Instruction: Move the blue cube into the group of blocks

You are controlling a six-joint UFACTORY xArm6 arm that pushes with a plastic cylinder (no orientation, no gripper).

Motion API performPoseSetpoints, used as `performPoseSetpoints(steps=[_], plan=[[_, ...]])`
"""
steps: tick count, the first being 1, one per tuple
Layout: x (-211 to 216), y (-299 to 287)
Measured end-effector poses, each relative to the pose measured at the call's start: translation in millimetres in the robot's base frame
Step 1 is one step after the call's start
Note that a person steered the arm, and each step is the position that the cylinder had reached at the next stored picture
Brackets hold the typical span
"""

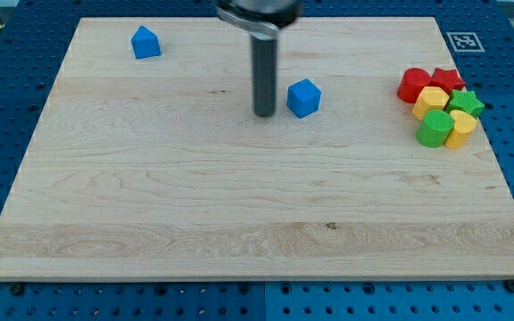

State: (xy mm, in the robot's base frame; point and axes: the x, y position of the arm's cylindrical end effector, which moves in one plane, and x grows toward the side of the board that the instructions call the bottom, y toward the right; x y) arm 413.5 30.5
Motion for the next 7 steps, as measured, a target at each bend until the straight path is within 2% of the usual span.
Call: performPoseSetpoints(steps=[1, 2, 3, 4, 5, 7], plan=[[7.1, 65.5], [7.3, 37.3], [2.4, -32.8], [-14.3, -44.6], [-26.6, -35.7], [-29.8, 23.2]])
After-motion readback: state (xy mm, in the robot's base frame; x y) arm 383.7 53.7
